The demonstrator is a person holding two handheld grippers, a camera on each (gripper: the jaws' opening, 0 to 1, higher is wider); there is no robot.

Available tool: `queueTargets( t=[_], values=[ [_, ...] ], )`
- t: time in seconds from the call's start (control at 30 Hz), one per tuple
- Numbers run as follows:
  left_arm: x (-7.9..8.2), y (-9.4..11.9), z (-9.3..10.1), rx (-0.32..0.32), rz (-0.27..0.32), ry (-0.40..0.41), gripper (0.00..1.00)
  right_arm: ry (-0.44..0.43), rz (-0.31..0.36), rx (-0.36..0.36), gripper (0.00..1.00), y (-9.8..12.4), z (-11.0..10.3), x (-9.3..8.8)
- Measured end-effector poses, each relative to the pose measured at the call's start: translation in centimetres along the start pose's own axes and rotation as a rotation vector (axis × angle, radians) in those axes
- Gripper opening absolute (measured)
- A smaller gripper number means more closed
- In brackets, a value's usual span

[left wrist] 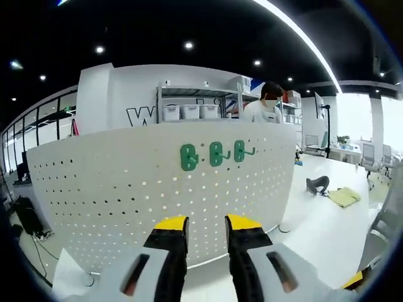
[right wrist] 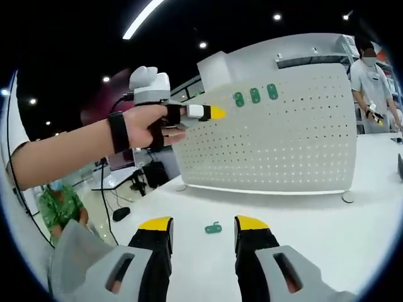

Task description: Insert the hook assembly into the mounting plate slot until the hook locks in place.

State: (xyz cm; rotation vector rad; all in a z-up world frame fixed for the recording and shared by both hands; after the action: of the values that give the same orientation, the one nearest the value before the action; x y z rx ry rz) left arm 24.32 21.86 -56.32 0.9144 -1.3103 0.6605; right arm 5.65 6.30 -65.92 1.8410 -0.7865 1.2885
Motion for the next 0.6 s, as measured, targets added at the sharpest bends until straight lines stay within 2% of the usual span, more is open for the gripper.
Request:
queueTargets(
  t=[0.07,0.3,0.4,0.6],
  values=[
    [-0.4,0.3,0.3,-0.034,-0.005,0.005,0.28,-0.004,-0.001,0.000,0.39,-0.2,-0.2,-0.1],
    [-1.2,1.6,0.1,-0.077,0.000,0.004,0.29,-0.002,-0.004,-0.011,0.39,-0.9,-1.0,-0.1],
    [-1.6,2.5,-0.1,-0.110,0.010,0.038,0.30,0.004,-0.013,-0.011,0.39,-1.2,-1.3,-0.2],
    [-3.4,4.4,-0.4,-0.165,0.006,0.057,0.32,-0.003,-0.040,-0.023,0.38,-1.9,-1.6,-0.8]
  ],
)
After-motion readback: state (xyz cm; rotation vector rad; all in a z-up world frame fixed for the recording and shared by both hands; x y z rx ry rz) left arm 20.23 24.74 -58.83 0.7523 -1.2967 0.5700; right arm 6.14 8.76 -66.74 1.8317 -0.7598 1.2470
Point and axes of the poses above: the point that each gripper's makers call its tool centre point, and the gripper's own axes: y roughly backward along the fingers, z roughly to its right, x roughly out of its top, the point moved 8 cm from there along y, roughly backward along the fingers, and after that the axes turned 6 degrees about -x, right-handed, at the moved point
